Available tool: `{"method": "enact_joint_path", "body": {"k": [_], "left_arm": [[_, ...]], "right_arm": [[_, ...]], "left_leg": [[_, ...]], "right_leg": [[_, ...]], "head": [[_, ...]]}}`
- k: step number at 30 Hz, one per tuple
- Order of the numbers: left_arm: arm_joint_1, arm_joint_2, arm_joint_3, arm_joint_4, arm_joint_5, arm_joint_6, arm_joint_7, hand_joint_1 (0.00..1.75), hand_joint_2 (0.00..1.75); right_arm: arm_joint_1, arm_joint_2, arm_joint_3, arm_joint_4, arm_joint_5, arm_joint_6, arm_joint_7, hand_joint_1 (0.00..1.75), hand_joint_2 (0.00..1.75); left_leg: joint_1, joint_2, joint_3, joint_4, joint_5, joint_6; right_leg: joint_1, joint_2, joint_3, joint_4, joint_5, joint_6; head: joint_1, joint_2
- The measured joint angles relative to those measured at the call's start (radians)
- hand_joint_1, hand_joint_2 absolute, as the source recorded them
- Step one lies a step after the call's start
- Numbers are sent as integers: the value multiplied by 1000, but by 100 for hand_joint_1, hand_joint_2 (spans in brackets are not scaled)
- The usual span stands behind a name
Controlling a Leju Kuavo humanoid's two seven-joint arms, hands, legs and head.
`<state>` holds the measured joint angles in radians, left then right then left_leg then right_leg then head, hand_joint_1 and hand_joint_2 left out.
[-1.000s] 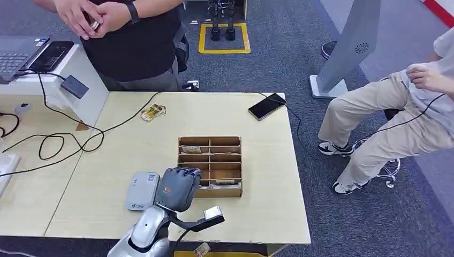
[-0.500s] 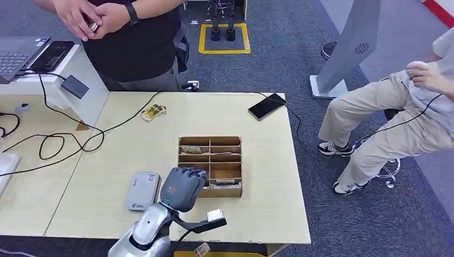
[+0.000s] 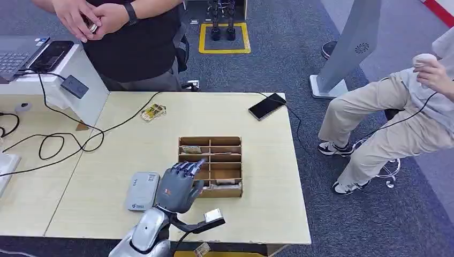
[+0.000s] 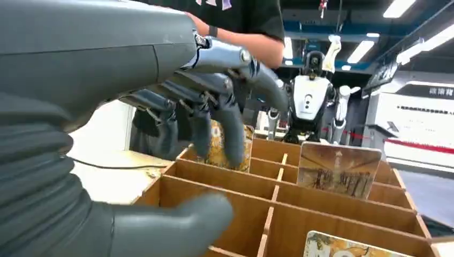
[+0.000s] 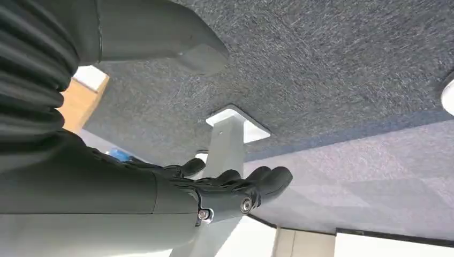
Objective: Pass the card to the sensor for recognition and then transmit it.
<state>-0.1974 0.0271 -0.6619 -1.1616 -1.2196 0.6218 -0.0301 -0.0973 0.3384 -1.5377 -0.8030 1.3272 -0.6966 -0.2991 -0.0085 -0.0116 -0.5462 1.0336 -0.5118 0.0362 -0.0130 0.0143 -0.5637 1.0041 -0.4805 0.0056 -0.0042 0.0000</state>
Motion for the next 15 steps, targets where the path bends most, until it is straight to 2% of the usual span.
{"method": "enact_joint_path", "body": {"k": [4,8,10,11,15], "left_arm": [[22,-9,2,-18,-22,67,3,0,175],[92,-42,54,-116,-59,72,-63,0,175],[133,-76,106,-175,-47,72,-149,0,175],[155,-105,150,-210,-31,72,-223,0,175],[217,-205,293,-287,48,72,-455,0,175]], "right_arm": [[0,0,0,2,0,0,5,0,175],[0,0,0,4,0,0,14,0,175],[0,0,0,4,-1,0,17,0,175],[0,0,0,5,-1,0,17,0,175],[0,0,0,7,-5,0,18,0,175]], "left_leg": [[0,0,0,0,0,0],[0,0,-1,0,0,0],[0,0,-1,0,-1,0],[0,0,-1,0,-1,0],[0,0,-1,0,-1,0]], "right_leg": [[0,0,0,0,0,0],[0,0,0,0,0,0],[0,0,0,0,0,0],[0,0,0,0,0,0],[0,0,0,0,0,0]], "head": [[0,0],[0,0],[0,0],[0,0],[0,0]]}}
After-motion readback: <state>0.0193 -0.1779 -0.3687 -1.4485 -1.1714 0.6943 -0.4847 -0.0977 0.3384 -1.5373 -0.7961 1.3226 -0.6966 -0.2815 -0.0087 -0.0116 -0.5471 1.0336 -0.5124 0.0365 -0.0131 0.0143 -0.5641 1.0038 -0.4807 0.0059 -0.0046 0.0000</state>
